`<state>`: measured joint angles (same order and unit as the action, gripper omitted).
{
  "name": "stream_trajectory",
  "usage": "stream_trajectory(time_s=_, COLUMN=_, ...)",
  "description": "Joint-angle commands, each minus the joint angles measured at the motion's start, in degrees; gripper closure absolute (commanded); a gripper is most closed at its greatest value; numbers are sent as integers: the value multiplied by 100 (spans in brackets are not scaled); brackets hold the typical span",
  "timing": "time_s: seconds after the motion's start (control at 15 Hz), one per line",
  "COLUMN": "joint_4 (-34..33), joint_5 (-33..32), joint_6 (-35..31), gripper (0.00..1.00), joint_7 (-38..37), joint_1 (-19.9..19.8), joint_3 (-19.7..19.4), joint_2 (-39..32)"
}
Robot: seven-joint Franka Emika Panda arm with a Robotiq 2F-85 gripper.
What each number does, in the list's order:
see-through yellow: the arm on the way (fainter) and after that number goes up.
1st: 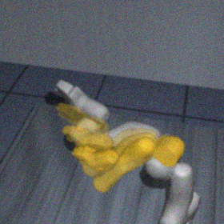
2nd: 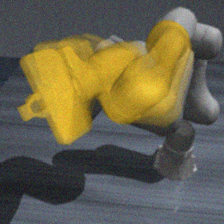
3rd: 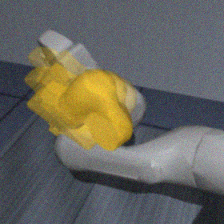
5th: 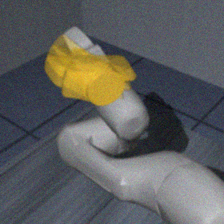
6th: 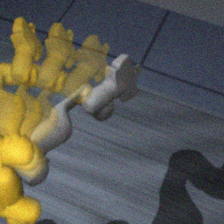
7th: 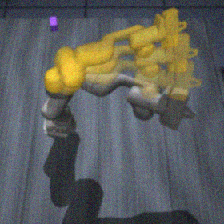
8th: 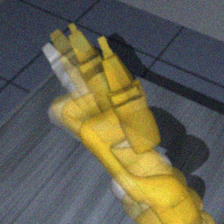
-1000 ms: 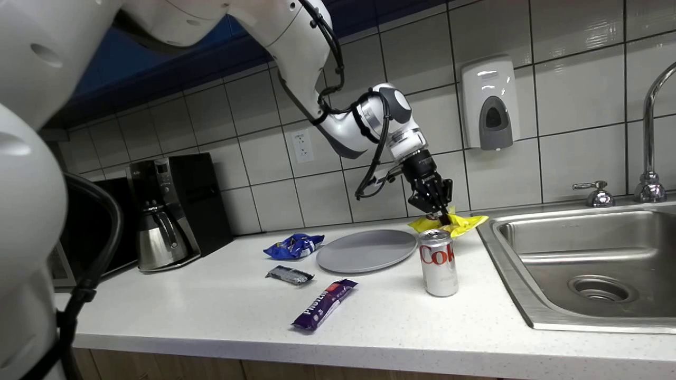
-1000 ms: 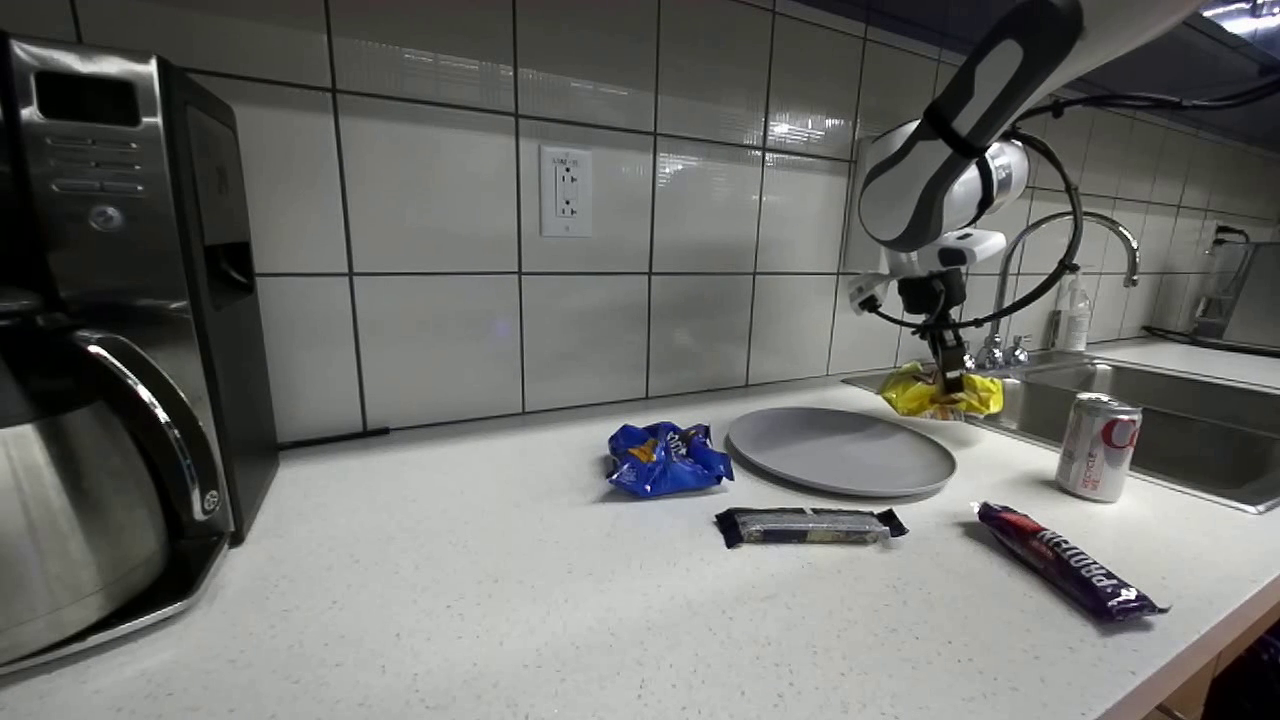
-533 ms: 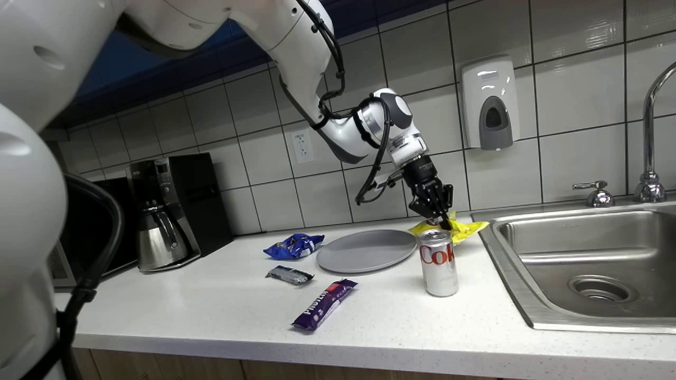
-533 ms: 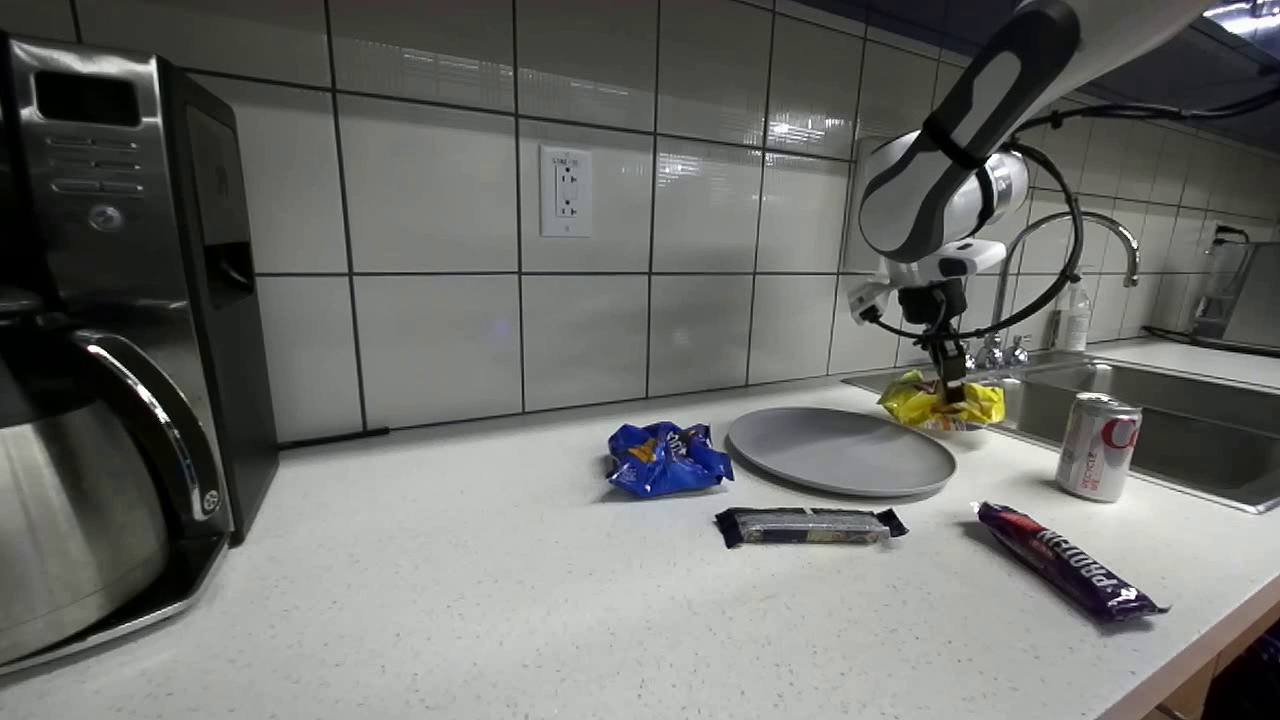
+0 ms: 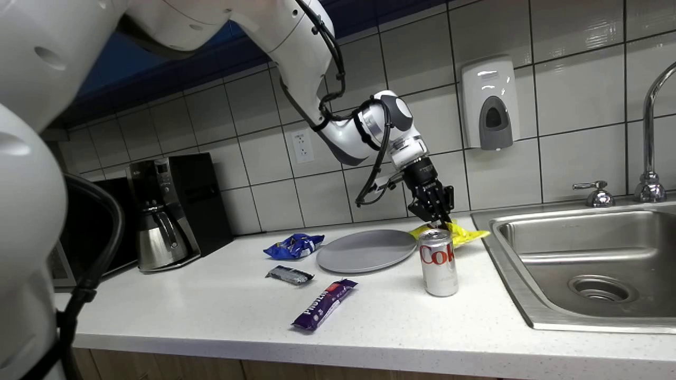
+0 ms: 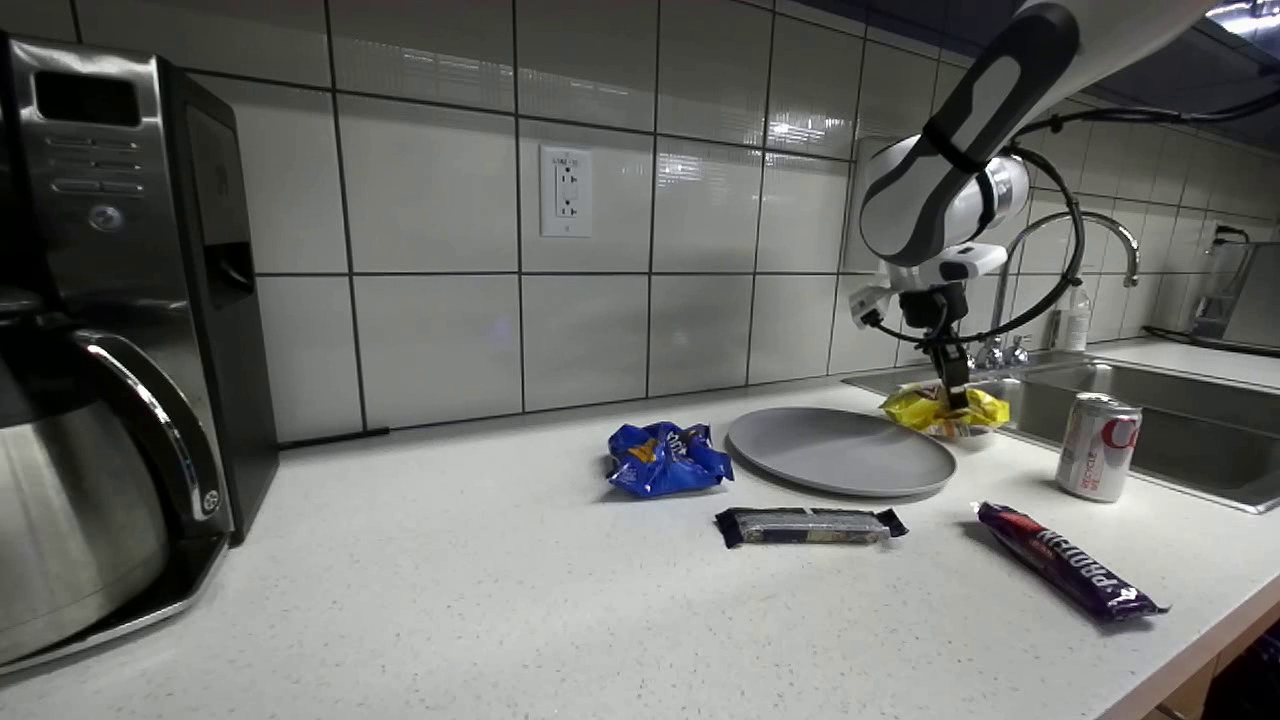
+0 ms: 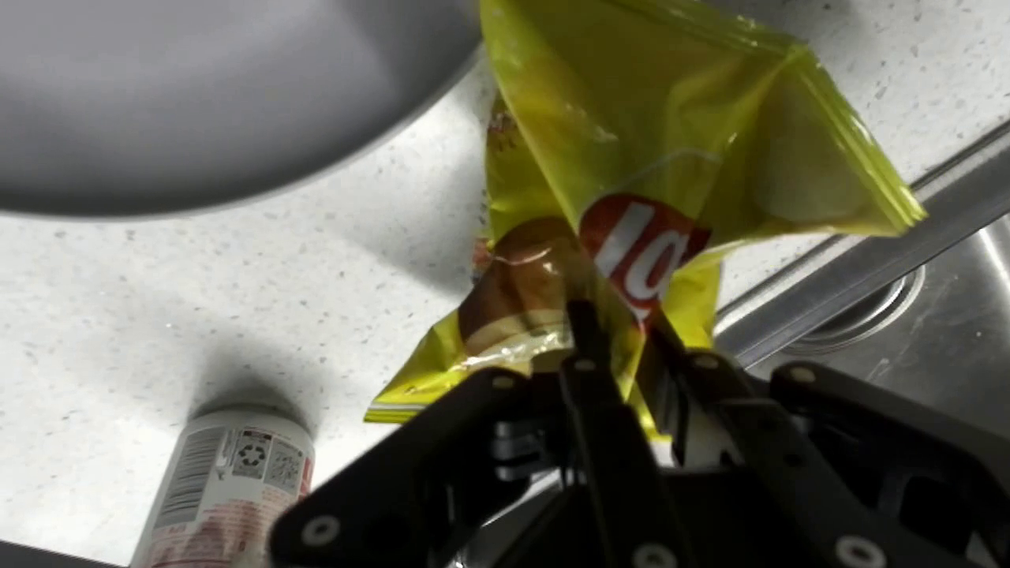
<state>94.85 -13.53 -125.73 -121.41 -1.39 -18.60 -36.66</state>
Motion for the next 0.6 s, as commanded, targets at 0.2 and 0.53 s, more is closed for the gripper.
stream_trajectory(time_s=0.2, joint_4=47, joint_5=-126, joint_6=-18, gripper=28, joint_7=53, joint_1=15, joint_3=32, joint_2=201)
stream_trajectory(time_s=0.53, joint_4=167, joint_5=-540, joint_6=-7, gripper=0, joint_7=144, joint_1=266, joint_3=36, joint_2=621)
